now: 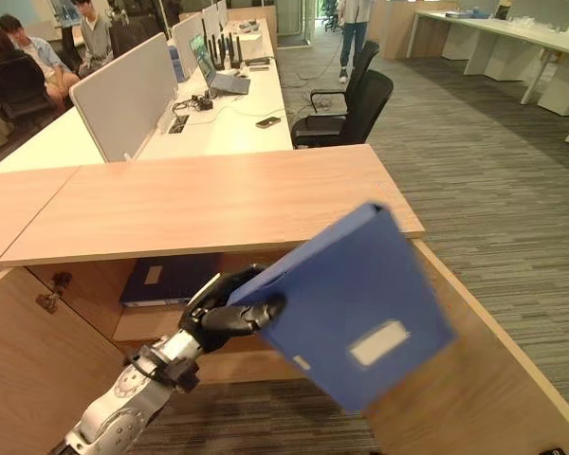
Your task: Put the empty folder in the office cabinet
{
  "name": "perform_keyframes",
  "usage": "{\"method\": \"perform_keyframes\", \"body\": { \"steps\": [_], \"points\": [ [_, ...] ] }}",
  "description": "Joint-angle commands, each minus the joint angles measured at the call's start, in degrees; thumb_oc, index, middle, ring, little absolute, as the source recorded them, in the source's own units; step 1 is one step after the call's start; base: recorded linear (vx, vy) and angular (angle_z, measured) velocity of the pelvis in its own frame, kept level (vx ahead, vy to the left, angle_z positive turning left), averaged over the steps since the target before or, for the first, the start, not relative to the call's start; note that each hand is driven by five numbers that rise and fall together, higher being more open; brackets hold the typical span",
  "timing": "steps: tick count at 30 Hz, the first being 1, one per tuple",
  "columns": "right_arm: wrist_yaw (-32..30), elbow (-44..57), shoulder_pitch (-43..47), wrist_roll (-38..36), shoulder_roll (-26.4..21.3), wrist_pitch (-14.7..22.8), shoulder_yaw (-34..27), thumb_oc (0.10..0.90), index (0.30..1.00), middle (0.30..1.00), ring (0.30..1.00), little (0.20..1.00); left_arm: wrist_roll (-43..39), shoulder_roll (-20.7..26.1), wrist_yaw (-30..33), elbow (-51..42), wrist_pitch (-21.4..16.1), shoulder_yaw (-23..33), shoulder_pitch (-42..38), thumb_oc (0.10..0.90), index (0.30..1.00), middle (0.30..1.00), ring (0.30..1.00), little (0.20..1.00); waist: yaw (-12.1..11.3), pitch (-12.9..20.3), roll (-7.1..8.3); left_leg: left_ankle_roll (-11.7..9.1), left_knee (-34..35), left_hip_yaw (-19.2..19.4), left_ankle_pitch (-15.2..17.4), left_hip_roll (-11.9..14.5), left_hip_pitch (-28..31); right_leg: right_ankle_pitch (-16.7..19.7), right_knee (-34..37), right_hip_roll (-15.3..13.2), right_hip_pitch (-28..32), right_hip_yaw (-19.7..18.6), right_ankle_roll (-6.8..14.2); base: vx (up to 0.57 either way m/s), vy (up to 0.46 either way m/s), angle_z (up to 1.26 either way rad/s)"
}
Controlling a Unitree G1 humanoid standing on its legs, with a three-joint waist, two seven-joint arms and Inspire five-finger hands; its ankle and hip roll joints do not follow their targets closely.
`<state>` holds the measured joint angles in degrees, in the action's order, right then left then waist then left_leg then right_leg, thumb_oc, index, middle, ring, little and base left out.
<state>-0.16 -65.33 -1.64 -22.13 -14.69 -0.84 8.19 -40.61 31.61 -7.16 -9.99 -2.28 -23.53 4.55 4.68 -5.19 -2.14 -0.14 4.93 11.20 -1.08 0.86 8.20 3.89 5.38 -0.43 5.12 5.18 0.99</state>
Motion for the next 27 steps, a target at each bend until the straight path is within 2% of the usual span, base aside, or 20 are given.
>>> {"method": "perform_keyframes", "body": {
  "steps": [1,6,11,12,16,21,23,27],
  "points": [
    [1.5,2.3,3.0,-1.0,-1.7,2.5,1.4,0.8,0.9,0.9,0.9,0.9,8.3,2.8,-1.5,-2.9,-4.3,6.9,-1.9,0.4,0.3,0.3,0.3,0.3,-0.4,1.9,3.38,-2.5,0.1,-1.1,3.7,0.8,0.3,-3.5,-0.4,-2.7,2.1,2.9,4.9,0.0,0.0,0.0],
    [2.4,6.1,2.3,1.3,-3.2,1.3,1.7,0.8,0.9,0.9,0.9,0.9,17.4,5.4,-1.2,-0.5,-4.1,12.4,1.8,0.4,0.3,0.3,0.3,0.3,-1.2,1.9,3.37,-2.6,0.1,-1.3,3.6,0.8,0.1,-3.7,-0.4,-2.7,2.0,3.1,4.8,0.0,-0.003,0.02],
    [1.9,12.9,1.8,4.6,-5.5,0.7,1.8,0.8,0.9,0.9,0.9,0.9,23.7,5.3,0.6,2.3,-3.9,17.3,4.0,0.4,0.3,0.3,0.3,0.3,-1.6,1.9,3.46,-2.5,0.1,-1.7,3.5,0.8,-0.2,-3.7,-0.4,-2.7,1.9,3.4,4.7,0.0,-0.006,0.02],
    [1.2,17.9,1.7,7.2,-7.2,0.9,1.2,0.8,0.9,0.9,0.9,0.9,26.5,5.2,1.8,3.4,-4.2,20.2,4.5,0.4,0.3,0.3,0.3,0.3,-1.9,1.9,3.38,-2.4,0.1,-1.7,3.5,0.8,-0.3,-3.8,-0.4,-2.8,1.8,3.4,4.7,0.0,0.0,0.0],
    [0.1,27.0,1.3,13.4,-11.5,1.3,0.0,0.8,0.9,0.9,0.9,0.9,30.0,5.2,2.8,3.6,-5.1,23.4,4.5,0.4,0.3,0.3,0.3,0.3,-1.7,1.9,3.04,-2.3,0.1,-1.8,3.5,0.7,-0.3,-3.9,-0.4,-2.8,1.8,3.6,4.7,0.0,0.0,0.0],
    [1.4,35.6,1.9,16.3,-15.1,2.0,0.4,0.8,0.9,0.9,0.9,0.9,30.2,5.4,2.8,3.7,-5.9,22.8,2.2,0.4,0.3,0.3,0.3,0.3,-1.4,1.8,2.72,-2.3,0.1,-1.7,3.6,0.8,-0.3,-3.9,-0.4,-3.0,1.8,3.5,4.7,0.0,0.0,0.0],
    [2.9,38.2,2.6,16.0,-16.0,2.4,1.8,0.8,0.9,0.9,0.9,0.9,28.5,6.1,1.8,3.7,-6.2,21.2,0.3,0.4,0.3,0.3,0.3,0.3,-1.4,1.9,2.64,-2.4,0.1,-1.6,3.5,0.8,-0.3,-3.8,-0.4,-3.1,1.7,3.5,4.8,0.0,0.0,0.0],
    [5.9,43.5,6.6,14.7,-18.9,3.8,5.7,0.8,0.9,0.9,0.9,0.9,21.2,8.9,-2.7,4.4,-6.3,14.6,-5.1,0.4,0.3,0.3,0.3,0.3,-1.0,2.2,2.4,-2.5,0.1,-1.2,3.4,0.8,-0.2,-3.6,-0.4,-3.2,1.7,3.5,4.8,0.0,0.0,0.0]
  ]
}}
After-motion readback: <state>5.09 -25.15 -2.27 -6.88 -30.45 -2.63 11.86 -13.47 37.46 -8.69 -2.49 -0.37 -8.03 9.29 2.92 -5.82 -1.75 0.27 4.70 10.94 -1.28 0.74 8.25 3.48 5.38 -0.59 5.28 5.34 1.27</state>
